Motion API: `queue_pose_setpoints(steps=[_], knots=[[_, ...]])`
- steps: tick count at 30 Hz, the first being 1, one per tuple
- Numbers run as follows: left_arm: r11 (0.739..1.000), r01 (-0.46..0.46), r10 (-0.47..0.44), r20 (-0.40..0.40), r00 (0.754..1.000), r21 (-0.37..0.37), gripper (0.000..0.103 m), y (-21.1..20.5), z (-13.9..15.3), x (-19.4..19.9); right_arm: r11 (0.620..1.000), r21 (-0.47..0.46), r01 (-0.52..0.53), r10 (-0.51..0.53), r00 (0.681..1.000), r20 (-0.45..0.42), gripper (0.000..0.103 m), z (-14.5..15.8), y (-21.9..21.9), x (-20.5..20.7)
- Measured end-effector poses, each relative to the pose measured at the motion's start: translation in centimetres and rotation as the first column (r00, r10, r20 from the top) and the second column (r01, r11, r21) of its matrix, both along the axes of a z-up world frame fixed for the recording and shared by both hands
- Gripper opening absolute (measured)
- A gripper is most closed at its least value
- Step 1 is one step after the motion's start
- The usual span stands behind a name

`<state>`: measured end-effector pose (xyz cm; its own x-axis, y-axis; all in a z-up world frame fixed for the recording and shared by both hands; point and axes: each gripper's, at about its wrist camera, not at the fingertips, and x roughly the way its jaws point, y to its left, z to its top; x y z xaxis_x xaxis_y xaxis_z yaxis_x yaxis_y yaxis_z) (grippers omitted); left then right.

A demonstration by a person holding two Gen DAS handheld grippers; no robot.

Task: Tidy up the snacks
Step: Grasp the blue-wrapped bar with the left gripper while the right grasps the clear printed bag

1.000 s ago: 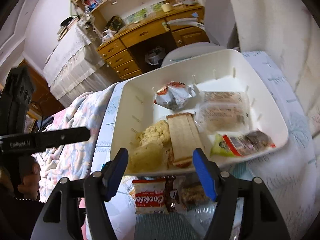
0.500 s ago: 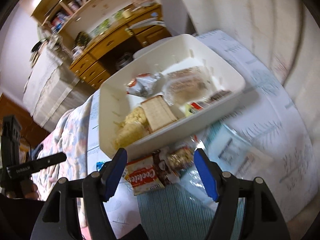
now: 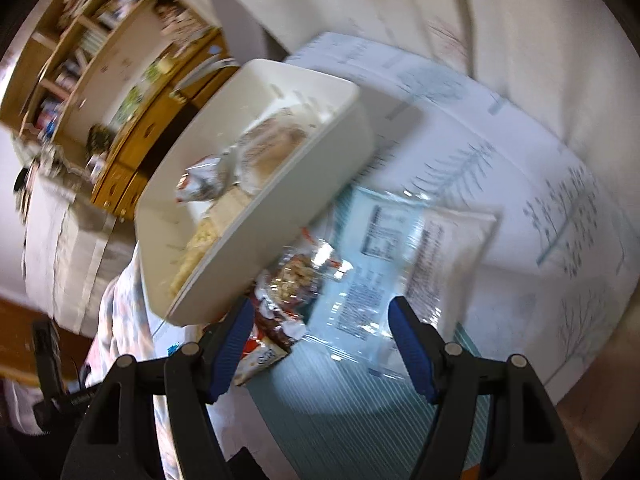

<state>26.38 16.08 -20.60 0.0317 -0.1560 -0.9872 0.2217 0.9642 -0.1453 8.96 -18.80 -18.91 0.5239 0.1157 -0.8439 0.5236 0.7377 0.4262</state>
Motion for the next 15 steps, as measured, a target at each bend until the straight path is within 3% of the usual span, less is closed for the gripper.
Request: queue_pose_setpoints(steps=[5,15], knots=[[0.999,-0.006,0.008,-0.035,0.999,0.045,0.085,0.1,-2.7,0.3,0.996,0.05,0.077,-0.075,0.996,-0.043,0.07,-2.0,-1.2,-1.1],[0.991,-0.04,0.051,-0.087,0.995,0.125,0.085,0.1,-6.5,1.2,0.988,0.048,0.146,-0.138,0.98,-0.145,0.07,-5.2,-3.0,-2.2]])
